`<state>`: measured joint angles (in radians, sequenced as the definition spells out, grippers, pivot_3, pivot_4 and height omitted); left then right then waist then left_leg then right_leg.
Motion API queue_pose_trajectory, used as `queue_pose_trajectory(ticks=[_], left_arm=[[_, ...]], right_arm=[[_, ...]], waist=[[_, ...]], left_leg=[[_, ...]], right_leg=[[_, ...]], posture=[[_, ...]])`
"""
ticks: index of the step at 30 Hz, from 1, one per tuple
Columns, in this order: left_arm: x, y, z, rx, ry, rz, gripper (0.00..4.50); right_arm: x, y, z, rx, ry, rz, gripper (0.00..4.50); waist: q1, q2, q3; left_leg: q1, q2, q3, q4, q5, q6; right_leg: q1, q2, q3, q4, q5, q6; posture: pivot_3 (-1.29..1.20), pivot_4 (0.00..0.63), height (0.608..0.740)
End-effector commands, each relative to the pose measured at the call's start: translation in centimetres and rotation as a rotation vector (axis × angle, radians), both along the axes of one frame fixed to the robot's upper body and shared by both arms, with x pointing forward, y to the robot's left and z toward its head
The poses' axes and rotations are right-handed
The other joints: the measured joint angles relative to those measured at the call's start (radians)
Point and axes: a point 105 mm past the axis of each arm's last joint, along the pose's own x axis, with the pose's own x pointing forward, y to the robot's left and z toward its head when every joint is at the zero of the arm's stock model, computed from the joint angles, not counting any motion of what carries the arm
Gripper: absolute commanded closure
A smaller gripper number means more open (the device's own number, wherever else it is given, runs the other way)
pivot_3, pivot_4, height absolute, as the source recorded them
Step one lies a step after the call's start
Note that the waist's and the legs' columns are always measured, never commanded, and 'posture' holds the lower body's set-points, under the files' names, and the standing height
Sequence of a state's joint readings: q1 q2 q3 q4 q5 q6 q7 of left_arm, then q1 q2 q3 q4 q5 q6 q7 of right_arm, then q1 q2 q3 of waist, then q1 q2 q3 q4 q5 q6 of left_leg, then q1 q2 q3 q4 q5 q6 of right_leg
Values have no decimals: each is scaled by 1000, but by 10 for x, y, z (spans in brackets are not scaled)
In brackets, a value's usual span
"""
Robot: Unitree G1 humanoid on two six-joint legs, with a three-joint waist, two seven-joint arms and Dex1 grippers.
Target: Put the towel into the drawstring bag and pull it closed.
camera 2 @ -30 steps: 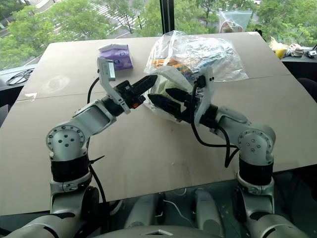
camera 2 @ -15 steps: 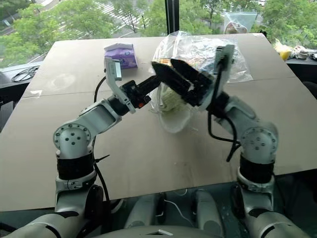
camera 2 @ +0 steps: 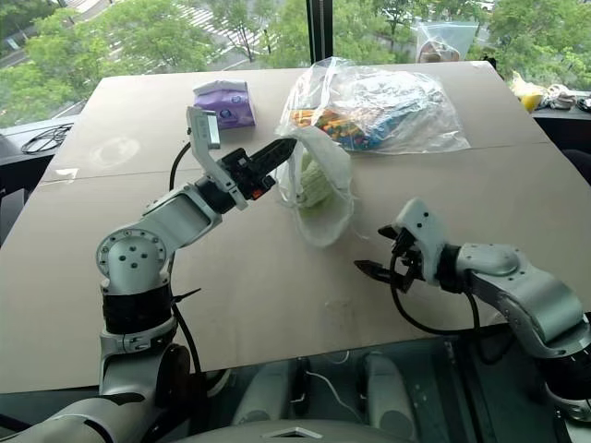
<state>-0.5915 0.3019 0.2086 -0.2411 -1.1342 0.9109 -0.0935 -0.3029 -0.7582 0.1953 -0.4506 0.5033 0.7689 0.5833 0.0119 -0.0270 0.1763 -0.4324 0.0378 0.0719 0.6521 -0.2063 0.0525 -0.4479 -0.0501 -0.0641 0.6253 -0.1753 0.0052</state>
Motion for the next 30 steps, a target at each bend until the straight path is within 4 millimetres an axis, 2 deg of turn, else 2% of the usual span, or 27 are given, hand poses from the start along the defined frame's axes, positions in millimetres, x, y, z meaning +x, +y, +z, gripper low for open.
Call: queue_pose_trajectory(ticks=[1,5,6,8,9,10,11,12,16,19,21,26,30], left_arm=[[-2,0,11,-11,-43,-12,4500],[-2,1,11,-10,-44,-10,4500],[-2,1,12,-10,-45,-9,4500],[-2,2,11,-10,-45,-6,4500],[-2,2,11,-11,-43,-3,4500],[-2,3,10,-11,-41,1,4500],[-2,4,10,-11,-39,4,4500],[-2,5,10,-11,-38,7,4500],[-2,6,9,-11,-35,14,4500],[-1,6,7,-9,-31,15,4500],[0,6,7,-5,-28,17,4500],[0,6,8,-17,-31,9,4500],[-2,11,7,-45,-35,-4,4500]], right_arm=[[20,12,17,21,-142,-29,161],[32,21,17,17,-176,-45,161],[32,23,17,19,-176,-36,386],[31,29,19,47,-171,-22,965],[30,31,20,54,-169,-12,1399],[30,32,20,57,-167,-10,2082],[31,32,20,55,-166,-12,2205],[31,30,19,52,-165,-15,2520],[31,23,18,38,-163,-29,4345],[31,18,21,30,-169,-31,4435],[36,13,32,50,-201,-66,4435],[75,-24,69,68,-386,-342,4435],[96,-47,118,172,-586,-551,4435]], waist=[[1,-1,0],[5,-1,1],[6,-1,1],[4,-1,1],[3,-1,1],[3,-1,1],[3,-1,1],[3,-1,1],[2,-1,1],[2,-1,1],[3,-1,1],[1,-1,1],[0,-1,1]], left_leg=[[-1,0,0,0,0,0],[-1,0,0,0,0,0],[-2,0,-1,-1,0,0],[-2,0,-1,-1,0,0],[-2,0,0,-1,0,0],[-2,0,0,-1,0,0],[-2,0,0,-1,0,0],[-1,0,0,-1,0,0],[-1,0,0,0,0,0],[0,0,0,0,0,0],[-1,0,0,0,0,0],[0,0,1,0,0,0],[0,0,1,0,0,0]], right_leg=[[0,0,0,0,0,0],[0,0,0,0,0,0],[0,0,-1,0,0,0],[0,0,-1,0,0,0],[0,0,0,0,0,0],[0,0,0,0,0,0],[0,0,0,0,0,0],[0,0,0,0,0,1],[0,0,0,1,0,0],[0,1,0,1,0,0],[0,0,0,1,0,0],[0,1,1,1,0,0],[0,2,1,1,0,0]], posture=[[0,150,740],[0,150,740],[0,150,740],[0,150,740],[0,150,740],[0,150,740],[0,150,740],[0,150,740],[0,150,740],[0,150,740],[0,150,740],[0,150,740],[0,150,740]])
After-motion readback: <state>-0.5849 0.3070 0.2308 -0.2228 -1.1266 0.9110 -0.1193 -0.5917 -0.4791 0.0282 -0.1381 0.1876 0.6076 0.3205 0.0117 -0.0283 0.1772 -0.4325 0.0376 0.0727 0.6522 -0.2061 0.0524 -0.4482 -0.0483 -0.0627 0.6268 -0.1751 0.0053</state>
